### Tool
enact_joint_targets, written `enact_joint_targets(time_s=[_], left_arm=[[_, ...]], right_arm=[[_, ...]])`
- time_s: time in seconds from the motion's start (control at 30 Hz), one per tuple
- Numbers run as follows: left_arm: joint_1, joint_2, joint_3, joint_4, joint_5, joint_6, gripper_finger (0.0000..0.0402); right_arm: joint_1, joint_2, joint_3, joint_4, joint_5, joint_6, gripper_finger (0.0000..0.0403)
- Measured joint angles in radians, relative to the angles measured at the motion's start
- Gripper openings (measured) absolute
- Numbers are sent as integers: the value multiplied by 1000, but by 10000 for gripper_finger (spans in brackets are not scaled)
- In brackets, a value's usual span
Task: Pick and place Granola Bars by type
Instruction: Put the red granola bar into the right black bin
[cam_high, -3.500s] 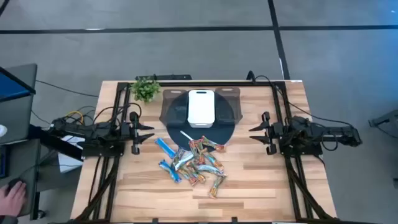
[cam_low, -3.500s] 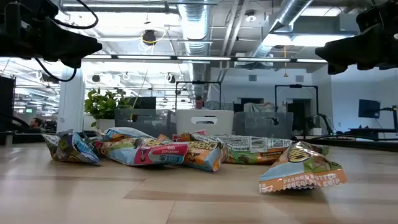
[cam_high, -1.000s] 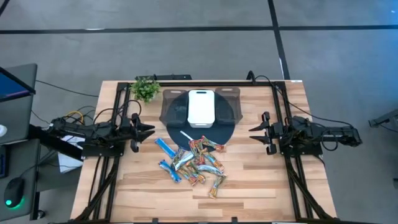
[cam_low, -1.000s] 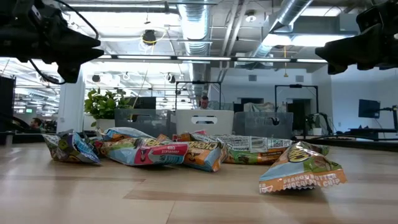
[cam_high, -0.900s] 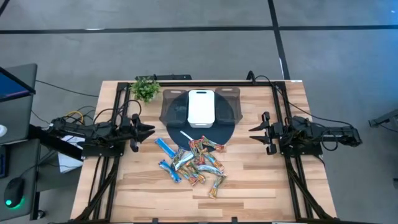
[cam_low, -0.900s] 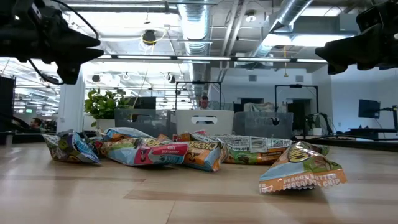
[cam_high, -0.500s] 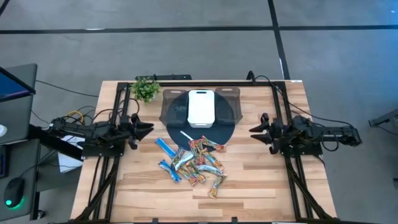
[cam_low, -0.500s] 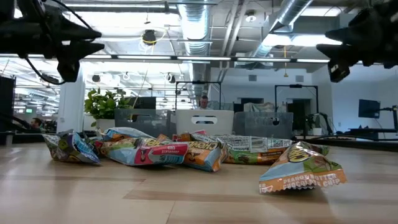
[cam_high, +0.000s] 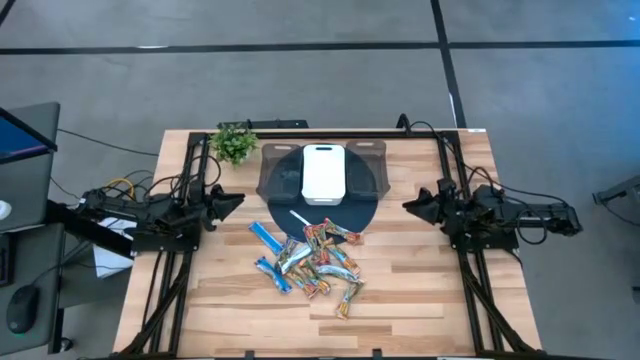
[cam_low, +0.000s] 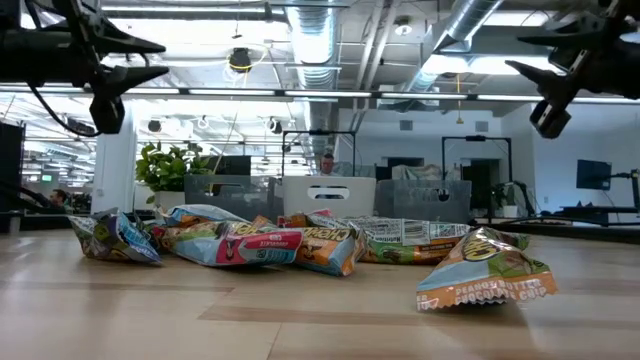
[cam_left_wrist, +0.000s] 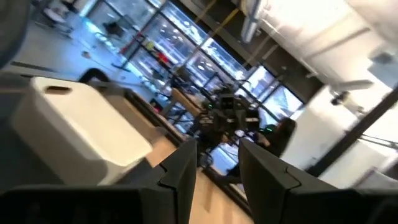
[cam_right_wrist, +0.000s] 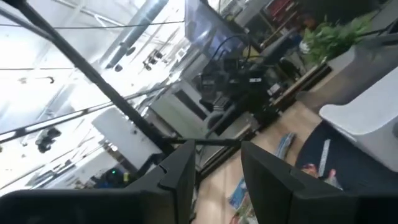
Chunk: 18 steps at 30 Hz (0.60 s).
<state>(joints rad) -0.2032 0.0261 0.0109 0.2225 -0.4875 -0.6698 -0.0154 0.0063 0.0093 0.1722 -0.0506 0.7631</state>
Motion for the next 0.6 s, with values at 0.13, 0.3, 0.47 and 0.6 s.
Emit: enact_joint_targets(time_s=[0.13, 0.3, 0.47, 0.6], left_arm=[[0, 0, 0, 0, -42, 19, 112], [0, 0, 0, 6, -4, -101, 112], [0, 0, 0, 31, 135, -101, 112], [0, 0, 0, 64, 135, -98, 112]], right_arm=[[0, 0, 0, 42, 91, 74, 123], [2, 0, 0, 171, 136, 127, 123], [31, 28, 28, 292, 154, 47, 123], [65, 108, 112, 293, 187, -91, 123]])
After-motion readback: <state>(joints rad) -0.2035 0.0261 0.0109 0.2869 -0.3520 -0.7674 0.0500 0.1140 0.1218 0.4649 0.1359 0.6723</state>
